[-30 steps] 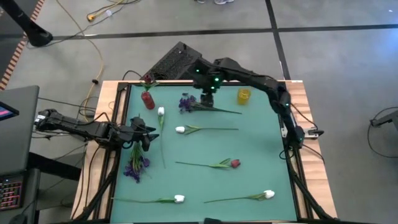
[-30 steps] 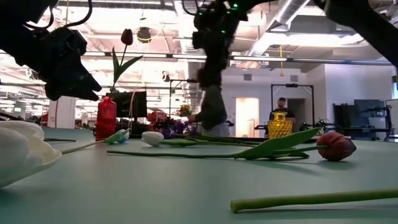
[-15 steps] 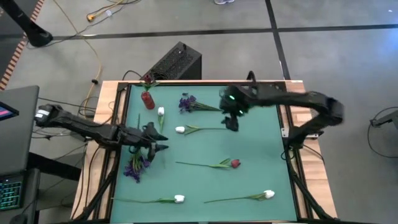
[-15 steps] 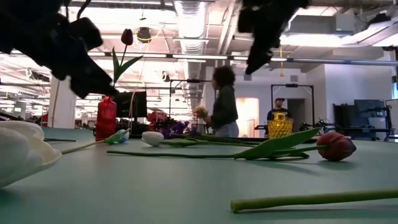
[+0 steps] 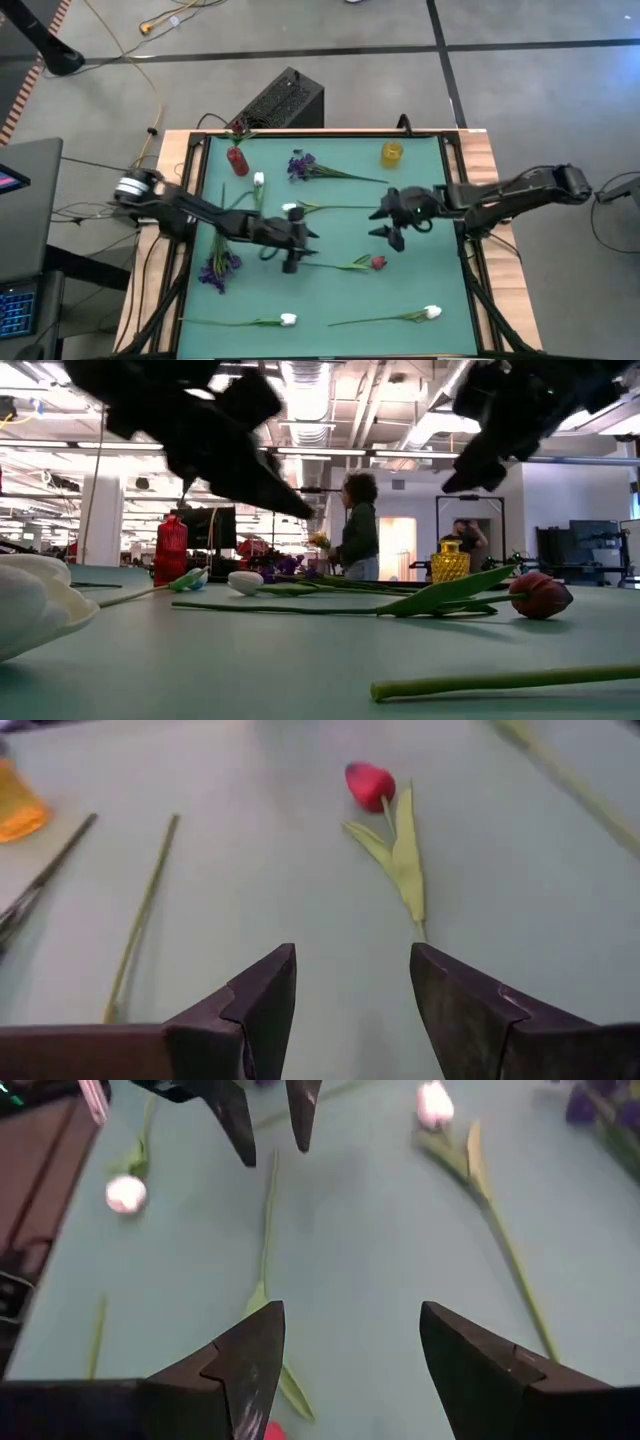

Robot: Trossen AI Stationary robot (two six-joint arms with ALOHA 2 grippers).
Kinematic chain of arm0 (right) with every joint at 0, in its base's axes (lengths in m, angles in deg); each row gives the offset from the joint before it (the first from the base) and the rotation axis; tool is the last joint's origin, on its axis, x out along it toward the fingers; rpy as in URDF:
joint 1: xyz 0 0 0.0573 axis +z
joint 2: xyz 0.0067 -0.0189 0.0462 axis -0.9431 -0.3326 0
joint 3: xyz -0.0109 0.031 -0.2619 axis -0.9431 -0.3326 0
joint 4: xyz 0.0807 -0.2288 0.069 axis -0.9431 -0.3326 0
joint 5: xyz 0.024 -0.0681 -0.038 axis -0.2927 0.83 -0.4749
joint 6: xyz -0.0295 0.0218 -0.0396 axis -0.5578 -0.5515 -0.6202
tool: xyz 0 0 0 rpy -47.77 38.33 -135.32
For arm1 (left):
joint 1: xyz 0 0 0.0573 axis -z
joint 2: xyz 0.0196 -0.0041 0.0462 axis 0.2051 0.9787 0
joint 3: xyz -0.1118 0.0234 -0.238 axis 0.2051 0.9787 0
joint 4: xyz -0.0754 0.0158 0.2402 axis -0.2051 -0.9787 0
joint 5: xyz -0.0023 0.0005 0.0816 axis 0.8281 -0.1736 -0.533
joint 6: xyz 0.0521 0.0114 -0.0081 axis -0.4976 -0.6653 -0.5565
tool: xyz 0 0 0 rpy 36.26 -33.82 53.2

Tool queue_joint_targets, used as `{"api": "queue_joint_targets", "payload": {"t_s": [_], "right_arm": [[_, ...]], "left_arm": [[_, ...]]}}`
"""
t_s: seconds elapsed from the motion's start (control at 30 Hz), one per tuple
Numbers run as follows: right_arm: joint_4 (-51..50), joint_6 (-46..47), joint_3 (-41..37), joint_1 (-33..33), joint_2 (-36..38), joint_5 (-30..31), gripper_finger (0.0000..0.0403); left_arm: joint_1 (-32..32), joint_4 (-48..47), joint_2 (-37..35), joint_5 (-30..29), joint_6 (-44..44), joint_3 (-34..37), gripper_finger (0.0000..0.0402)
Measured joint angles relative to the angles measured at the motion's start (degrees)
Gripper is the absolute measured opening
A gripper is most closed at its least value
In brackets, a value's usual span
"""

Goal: Sort flowers into vase by color
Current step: Put the red tulip into the red vase

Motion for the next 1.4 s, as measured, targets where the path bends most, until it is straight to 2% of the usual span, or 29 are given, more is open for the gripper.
{"api": "queue_joint_targets", "payload": {"t_s": [0.17,0.3,0.4,0.5,0.6,0.73,0.87,1.0,1.23,1.4], "right_arm": [[3.2,0.7,-2.7,7.5,-0.7,8.2,0.026],[3.9,-3.5,-3.1,12.8,-0.3,14.0,0.026],[5.6,-5.0,-3.0,15.8,-0.1,19.1,0.026],[5.5,-4.9,-3.4,18.5,-0.9,23.0,0.026],[5.1,-3.8,-3.4,20.7,-1.8,25.3,0.026],[5.5,-3.2,-3.4,22.7,-2.6,25.5,0.026],[5.7,-2.2,-3.4,23.1,-2.6,25.5,0.026],[5.8,-2.0,-3.4,22.9,-2.6,25.5,0.026],[5.8,0.9,-3.4,22.9,-2.6,26.7,0.026],[5.8,3.8,-3.4,22.9,-2.6,26.7,0.026]], "left_arm": [[0.0,-13.5,10.4,0.8,0.1,-14.5,0.0187],[0.0,-23.6,16.5,5.8,3.0,-23.6,0.0187],[0.2,-25.5,19.8,10.9,4.9,-27.1,0.0187],[0.8,-25.5,22.3,12.7,6.5,-28.4,0.0187],[1.3,-25.5,23.9,10.2,6.8,-28.6,0.0187],[1.4,-25.8,24.4,8.1,6.8,-28.7,0.0187],[1.2,-27.6,24.3,9.2,6.4,-28.8,0.0177],[1.2,-30.0,24.2,9.6,6.3,-28.8,0.0132],[0.6,-32.3,24.1,10.8,4.3,-28.8,0.0015],[-0.4,-32.3,23.6,12.6,3.9,-28.7,0.0004]]}}
